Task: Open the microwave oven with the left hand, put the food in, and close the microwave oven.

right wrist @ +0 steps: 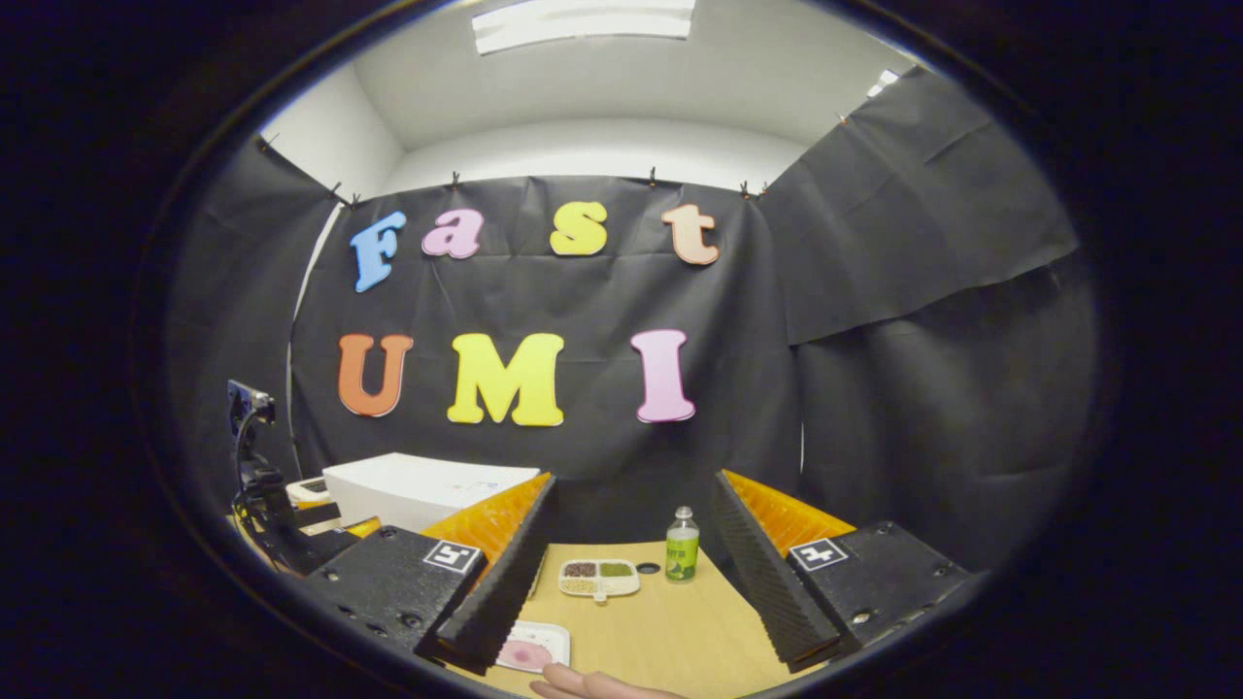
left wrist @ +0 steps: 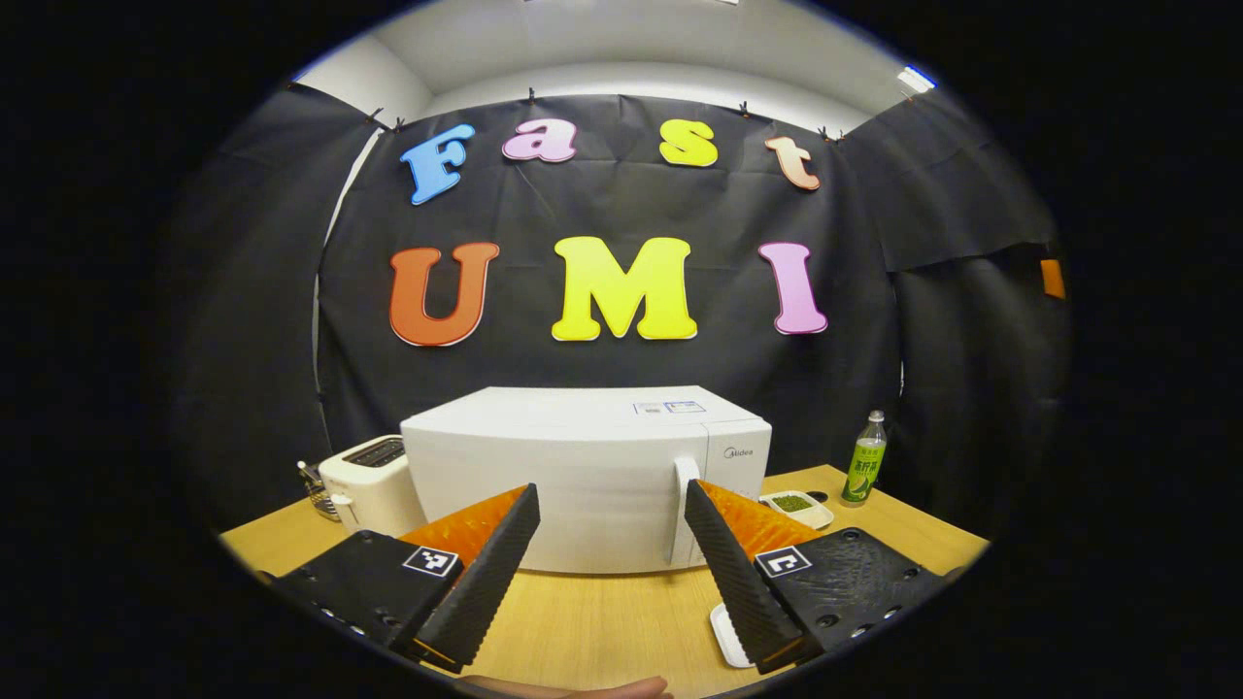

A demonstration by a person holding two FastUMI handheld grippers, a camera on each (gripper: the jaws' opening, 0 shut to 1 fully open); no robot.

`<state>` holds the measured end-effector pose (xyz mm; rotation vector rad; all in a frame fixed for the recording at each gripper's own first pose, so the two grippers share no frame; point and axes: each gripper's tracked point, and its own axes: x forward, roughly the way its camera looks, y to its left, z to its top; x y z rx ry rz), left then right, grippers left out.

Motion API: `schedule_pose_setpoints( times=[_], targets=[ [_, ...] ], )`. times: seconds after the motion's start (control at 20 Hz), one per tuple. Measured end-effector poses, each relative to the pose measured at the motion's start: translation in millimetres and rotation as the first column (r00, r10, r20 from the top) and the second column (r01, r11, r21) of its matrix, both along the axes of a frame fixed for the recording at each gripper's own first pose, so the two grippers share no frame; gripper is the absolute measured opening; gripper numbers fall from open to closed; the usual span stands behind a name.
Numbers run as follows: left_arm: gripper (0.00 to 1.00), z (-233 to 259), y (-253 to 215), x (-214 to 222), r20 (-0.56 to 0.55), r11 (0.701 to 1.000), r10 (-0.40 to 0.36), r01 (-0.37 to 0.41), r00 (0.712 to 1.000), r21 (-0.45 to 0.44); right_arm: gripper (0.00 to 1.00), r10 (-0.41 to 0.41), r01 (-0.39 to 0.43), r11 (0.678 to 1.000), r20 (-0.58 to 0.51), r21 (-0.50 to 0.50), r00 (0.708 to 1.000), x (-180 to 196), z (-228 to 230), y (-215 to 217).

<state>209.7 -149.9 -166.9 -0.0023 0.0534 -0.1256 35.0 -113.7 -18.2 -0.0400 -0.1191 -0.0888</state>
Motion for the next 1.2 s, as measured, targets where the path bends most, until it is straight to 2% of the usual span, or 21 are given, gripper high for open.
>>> schedule_pose_setpoints(
  times=[0.05, 0.1, 0.15, 0.2, 0.25, 0.3, 0.35, 0.4, 0.45, 0.5, 0.55, 0.7, 0.75, 0.8, 0.85, 1.0, 1.05, 1.1, 1.15, 1.2],
  targets=[
    [0.95, -8, -13, 10, -0.011, 1.0, -0.02, 0.02, 1.0, -0.012, 1.0, -0.012, 0.012, 1.0, -0.001, -0.012, 1.0, 3, -2, -8],
    [0.95, -18, -24, 21, -0.028, 1.0, -0.029, 0.029, 0.999, -0.008, 0.91, -0.03, 0.03, 0.999, -0.005, -0.023, 1.0, 5, -4, -17],
    [0.95, -25, -31, 31, -0.039, 1.0, -0.028, 0.029, 0.999, 0.007, 0.91, -0.046, 0.045, 0.999, -0.009, -0.029, 0.999, 5, -8, -26],
    [0.83, -29, -38, 45, -0.032, 1.0, -0.017, 0.018, 0.999, 0.025, 0.91, -0.054, 0.054, 0.998, -0.011, -0.032, 0.998, 6, -10, -32],
    [0.94, -35, -46, 57, -0.03, 0.999, -0.017, 0.018, 0.999, 0.043, 0.91, -0.058, 0.057, 0.998, -0.014, -0.037, 0.998, 7, -14, -37],
    [0.95, -42, -54, 71, -0.03, 0.998, -0.017, 0.019, 0.999, 0.059, 1.0, -0.057, 0.056, 0.997, -0.019, -0.043, 0.998, 8, -18, -41],
    [0.83, -52, -60, 84, -0.045, 0.998, -0.01, 0.013, 0.999, 0.069, 1.0, -0.053, 0.052, 0.997, -0.025, -0.048, 0.998, 8, -23, -44],
    [0.94, -63, -65, 96, -0.063, 0.998, -0.003, 0.008, 0.998, 0.067, 1.0, -0.052, 0.05, 0.998, -0.029, -0.048, 0.998, 6, -26, -48],
    [0.92, -71, -67, 107, -0.072, 0.997, 0.012, -0.007, 0.997, 0.07, 1.0, -0.049, 0.047, 0.998, -0.034, -0.045, 0.998, 7, -29, -53],
    [0.82, -83, -66, 115, -0.114, 0.998, 0.03, -0.023, 0.993, 0.066, 0.92, -0.045, 0.043, 0.998, -0.036, -0.039, 0.998, 6, -32, -56],
    [0.88, -92, -69, 119, -0.141, 0.999, 0.024, -0.018, 0.99, 0.045, 0.92, -0.042, 0.041, 0.999, -0.034, -0.031, 0.999, 5, -35, -60],
    [0.86, -94, -74, 128, -0.118, 0.999, 0.032, -0.03, 0.993, 0.021, 0.91, -0.043, 0.044, 0.999, -0.035, 0.004, 0.998, 7, -47, -74],
    [0.87, -93, -75, 128, -0.106, 0.999, 0.035, -0.033, 0.994, 0.026, 1.0, -0.039, 0.039, 0.999, -0.039, 0.015, 0.999, 7, -50, -76],
    [0.87, -94, -74, 127, -0.104, 0.999, 0.037, -0.034, 0.994, 0.034, 0.91, -0.034, 0.035, 0.999, -0.04, 0.021, 0.999, 6, -52, -76],
    [0.87, -94, -72, 128, -0.09, 0.999, 0.039, -0.036, 0.995, 0.037, 1.0, -0.028, 0.029, 0.999, -0.035, 0.024, 0.999, 5, -52, -76],
    [0.88, -96, -71, 130, -0.084, 0.999, 0.029, -0.027, 0.996, 0.017, 1.0, -0.026, 0.027, 0.999, -0.028, 0.028, 0.999, 3, -55, -77],
    [0.88, -95, -71, 130, -0.079, 0.999, 0.036, -0.034, 0.996, 0.028, 0.91, -0.026, 0.027, 0.999, -0.03, 0.028, 0.999, 2, -57, -75],
    [0.88, -95, -71, 130, -0.077, 0.999, 0.04, -0.038, 0.996, 0.032, 0.91, -0.025, 0.025, 0.999, -0.033, 0.026, 0.999, 2, -58, -74],
    [0.87, -96, -73, 128, -0.078, 0.999, 0.039, -0.038, 0.996, 0.019, 1.0, -0.025, 0.026, 0.999, -0.033, 0.024, 0.999, 0, -58, -72],
    [0.87, -97, -76, 129, -0.081, 0.999, 0.035, -0.034, 0.996, 0.01, 1.0, -0.025, 0.026, 0.999, -0.034, 0.025, 0.999, -2, -58, -71]
  ],
)
